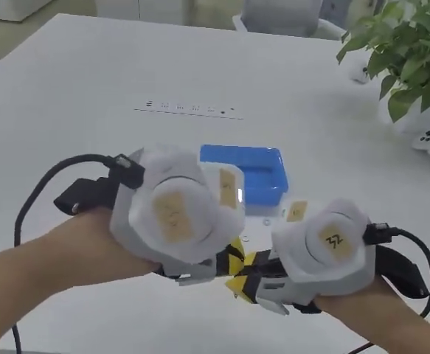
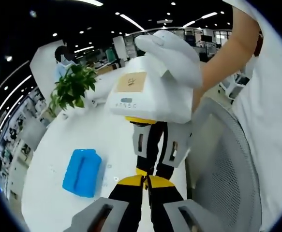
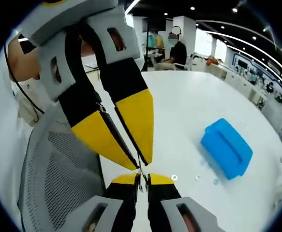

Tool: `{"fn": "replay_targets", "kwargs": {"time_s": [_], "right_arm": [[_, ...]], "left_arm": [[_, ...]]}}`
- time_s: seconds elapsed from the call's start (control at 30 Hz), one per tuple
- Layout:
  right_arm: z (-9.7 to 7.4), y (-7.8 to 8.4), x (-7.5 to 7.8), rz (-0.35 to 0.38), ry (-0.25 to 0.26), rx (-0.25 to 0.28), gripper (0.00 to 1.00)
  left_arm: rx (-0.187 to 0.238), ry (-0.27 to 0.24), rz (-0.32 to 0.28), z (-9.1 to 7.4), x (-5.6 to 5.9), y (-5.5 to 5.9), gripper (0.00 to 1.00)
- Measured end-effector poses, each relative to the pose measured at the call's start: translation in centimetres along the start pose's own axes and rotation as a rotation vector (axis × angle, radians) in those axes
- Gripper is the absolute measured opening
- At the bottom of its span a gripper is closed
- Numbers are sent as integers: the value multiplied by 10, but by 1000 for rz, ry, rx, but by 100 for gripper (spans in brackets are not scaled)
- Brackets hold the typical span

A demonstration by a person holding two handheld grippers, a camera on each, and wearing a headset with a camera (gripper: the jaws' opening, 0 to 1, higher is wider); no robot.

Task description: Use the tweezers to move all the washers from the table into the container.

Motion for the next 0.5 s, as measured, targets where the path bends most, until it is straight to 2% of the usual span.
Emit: {"fn": "replay_targets", "kwargs": {"time_s": [0.03, 0.07, 0.13, 0.17, 0.27, 0.3, 0.37, 0.47, 0.5], "right_arm": [[0, 0, 1, 7, 4, 3, 3], [-2, 1, 2, 22, 5, 13, 3], [-3, 0, 5, 62, 10, 34, 3], [-4, 0, 7, 76, 16, 43, 3], [-8, -2, 19, 141, 59, 96, 3], [-9, -2, 23, 152, 76, 109, 3], [-11, -3, 35, 178, 132, 143, 3], [-11, -4, 44, 203, 158, 159, 3], [-11, -6, 48, 207, 167, 169, 3]], "left_arm": [[22, -1, -45, 0, 1, 1, 1], [59, -18, -117, -1, -1, 1, 2], [132, -90, -215, -6, -9, 1, 13], [135, -106, -251, -9, -10, 4, 18], [166, -222, -368, -22, -18, 19, 31], [161, -239, -398, -26, -18, 24, 36], [175, -292, -449, -34, -21, 32, 41], [200, -423, -517, -51, -25, 44, 54], [198, -446, -530, -55, -25, 47, 57]]}}
Point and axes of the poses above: the centre of the closed fingertips' face, and the gripper's own axes: z roughly forward along the fingers, x roughly to its right, y roughly out of its underside, the point moved 1 cm from there along -z, roughly backward along the fingers, and after that the axes turned 8 degrees about z, right-handed, at the moved point
